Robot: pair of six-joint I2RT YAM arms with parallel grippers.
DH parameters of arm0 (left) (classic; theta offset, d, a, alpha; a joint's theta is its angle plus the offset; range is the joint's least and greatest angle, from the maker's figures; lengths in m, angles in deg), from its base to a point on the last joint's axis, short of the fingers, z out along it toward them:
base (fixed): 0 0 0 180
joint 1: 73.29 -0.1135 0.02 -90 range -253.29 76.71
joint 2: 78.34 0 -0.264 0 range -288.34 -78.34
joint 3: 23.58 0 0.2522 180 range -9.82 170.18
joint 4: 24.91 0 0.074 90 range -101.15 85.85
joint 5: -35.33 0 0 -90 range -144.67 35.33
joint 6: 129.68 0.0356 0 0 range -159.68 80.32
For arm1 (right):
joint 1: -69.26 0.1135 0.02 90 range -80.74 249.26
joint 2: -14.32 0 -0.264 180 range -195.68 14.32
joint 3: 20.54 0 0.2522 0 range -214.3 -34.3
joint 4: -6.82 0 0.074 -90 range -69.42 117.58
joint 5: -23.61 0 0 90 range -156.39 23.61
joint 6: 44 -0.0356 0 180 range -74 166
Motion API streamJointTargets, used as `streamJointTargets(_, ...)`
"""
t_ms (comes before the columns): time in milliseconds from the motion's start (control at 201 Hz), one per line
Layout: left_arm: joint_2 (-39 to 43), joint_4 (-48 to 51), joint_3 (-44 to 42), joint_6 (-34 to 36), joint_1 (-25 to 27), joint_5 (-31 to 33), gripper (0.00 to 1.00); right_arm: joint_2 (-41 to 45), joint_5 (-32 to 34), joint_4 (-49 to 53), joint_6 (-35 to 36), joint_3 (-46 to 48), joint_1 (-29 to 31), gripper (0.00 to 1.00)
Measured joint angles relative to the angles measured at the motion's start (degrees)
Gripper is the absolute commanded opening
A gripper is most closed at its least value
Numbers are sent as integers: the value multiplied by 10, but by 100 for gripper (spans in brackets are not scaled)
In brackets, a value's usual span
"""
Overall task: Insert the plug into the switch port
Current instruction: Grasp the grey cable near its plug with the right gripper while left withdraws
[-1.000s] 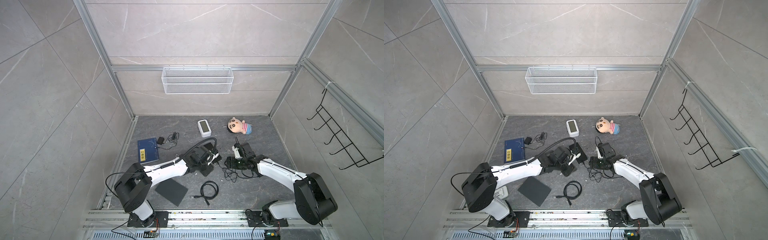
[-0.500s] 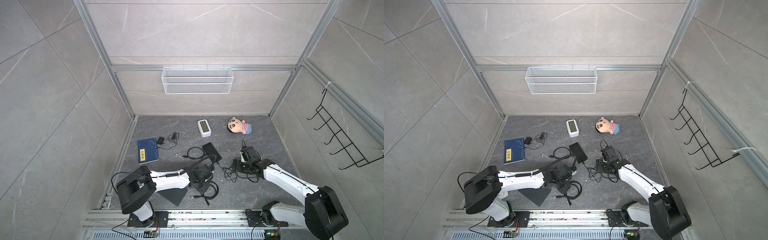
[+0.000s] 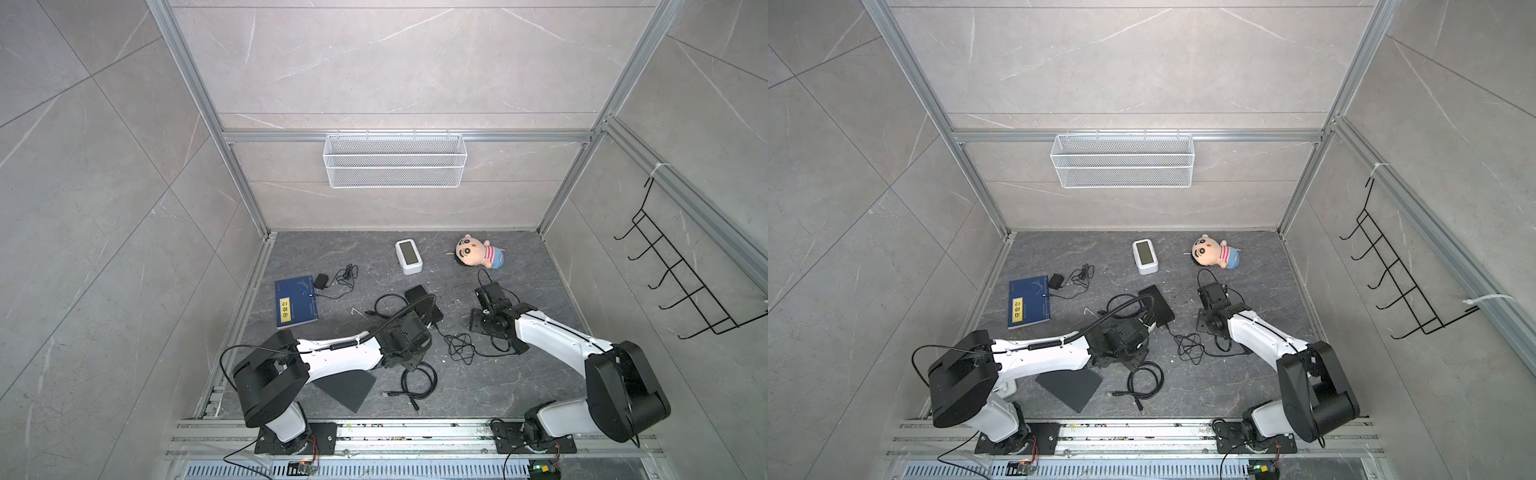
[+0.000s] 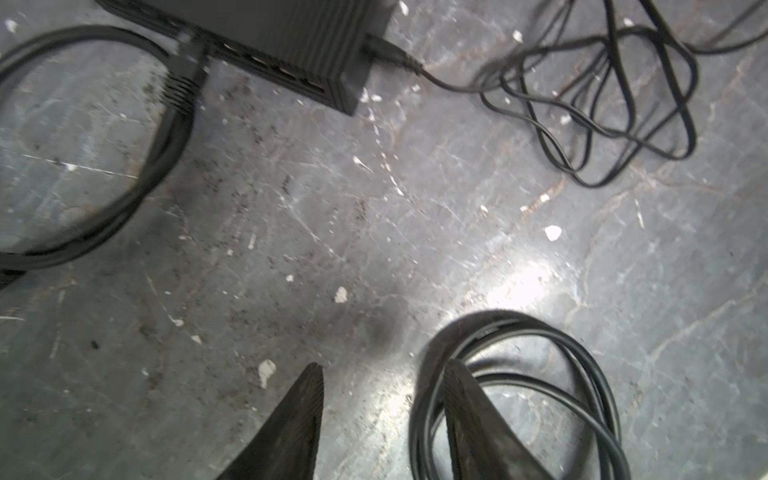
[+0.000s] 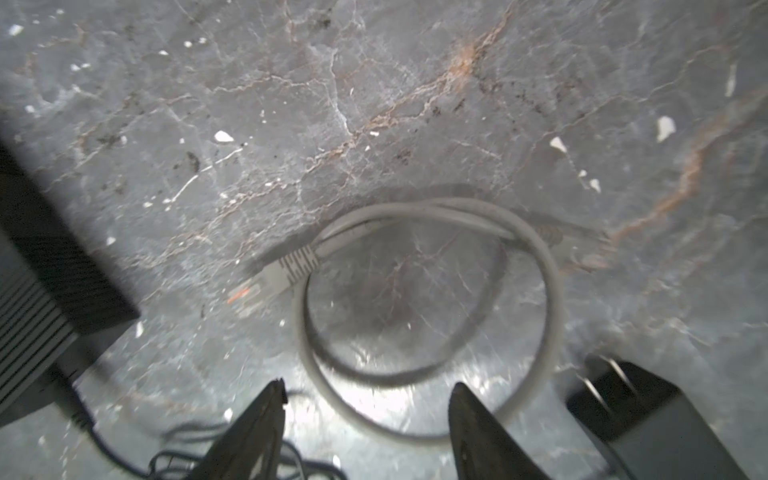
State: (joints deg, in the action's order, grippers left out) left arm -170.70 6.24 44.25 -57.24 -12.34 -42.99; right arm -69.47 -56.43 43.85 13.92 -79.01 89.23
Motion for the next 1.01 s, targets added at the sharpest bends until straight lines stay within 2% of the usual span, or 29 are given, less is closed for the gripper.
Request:
streamJointTargets(189, -11, -3, 0, 7, -15, 0, 51, -52, -23, -44, -30, -5, -15, 70)
streamJointTargets(602, -40, -33, 0, 16, -35, -14, 51, -82, -51, -81, -38, -27, -38, 71)
streamJointTargets(727, -47, -37, 0, 20, -38, -18, 51, -103, -51, -94, -35, -34, -42, 64)
streamJointTargets(1005, -48, -55, -1, 21, -51, -20, 50, -109, -70, -116, -10, -36, -46, 37)
